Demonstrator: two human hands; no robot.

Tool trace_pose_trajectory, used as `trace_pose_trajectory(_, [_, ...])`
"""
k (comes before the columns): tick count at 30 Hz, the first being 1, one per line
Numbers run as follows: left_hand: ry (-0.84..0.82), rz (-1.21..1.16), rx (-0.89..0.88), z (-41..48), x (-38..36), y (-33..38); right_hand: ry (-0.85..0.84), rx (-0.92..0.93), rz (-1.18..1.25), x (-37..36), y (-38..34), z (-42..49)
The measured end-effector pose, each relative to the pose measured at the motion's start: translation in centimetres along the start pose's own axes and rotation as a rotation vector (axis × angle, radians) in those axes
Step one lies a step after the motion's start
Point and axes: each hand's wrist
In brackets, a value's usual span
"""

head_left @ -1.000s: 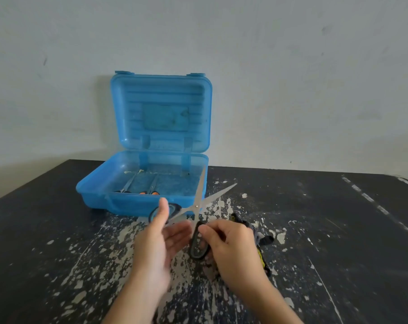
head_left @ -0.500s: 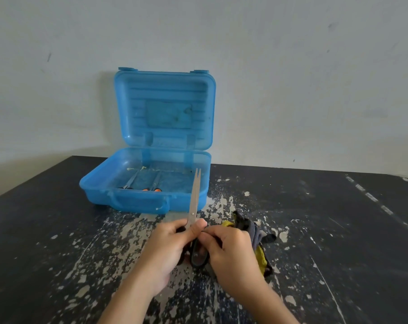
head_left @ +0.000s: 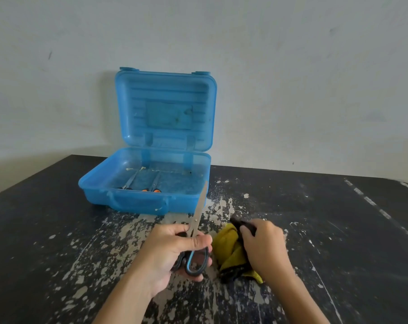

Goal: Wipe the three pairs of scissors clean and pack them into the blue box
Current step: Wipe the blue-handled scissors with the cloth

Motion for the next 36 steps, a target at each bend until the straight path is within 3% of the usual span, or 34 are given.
trace_pose_trajectory(4, [0.073,0.031,-0.006,0.2,0.0,0.0,0.218,0.357,0.400,1.2,-1.5,-1.3])
trace_pose_trajectory(8, [0.060,0.175,-0.019,0.1,0.0,0.0,0.086,0.729,0.217,-1.2,-2.3,-2.7])
trace_pose_trajectory(10, [0.004,0.205,0.019,-0.2,-0.1,0.4,0.113,0.748,0.163,-1.9,-1.7,-2.3])
trace_pose_trajectory(15, [-0.079,0.232,0.129,-0.8,-0.4,0.7,0.363,0.619,0.032,-1.9,-1.0,-0.3])
trace_pose_trajectory(20, [0.021,0.565,0.021,-0.2,-0.6,0.0,0.290,0.342,0.171,-0.9,-0.3,0.8])
trace_pose_trajectory(23, [0.058,0.659,0.009,0.0,-0.2,0.2,0.304,0.465,0.220,0.0,-1.1,-0.5])
trace_pose_trajectory(27, [0.109,0.729,-0.056,0.3,0.0,-0.1,0.046,0.761,0.069,-1.0,-3.1,-3.9])
trace_pose_trajectory(30, [0.168,0.981,-0.144,0.2,0.0,-0.1,-0.076,0.790,0.004,-1.7,-3.3,-4.5])
trace_pose_trajectory(36, [0.131,1.137,-0.259,0.2,-0.6,-0.6,0.133,0.825,-0.053,-2.3,-2.6,-3.2])
Point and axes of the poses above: each hand's wrist, its own z-axis towards the middle knuckle, its own x-axis out of the back of the hand, y = z × x, and after that the axes turned 3 degrees about -x, right-handed
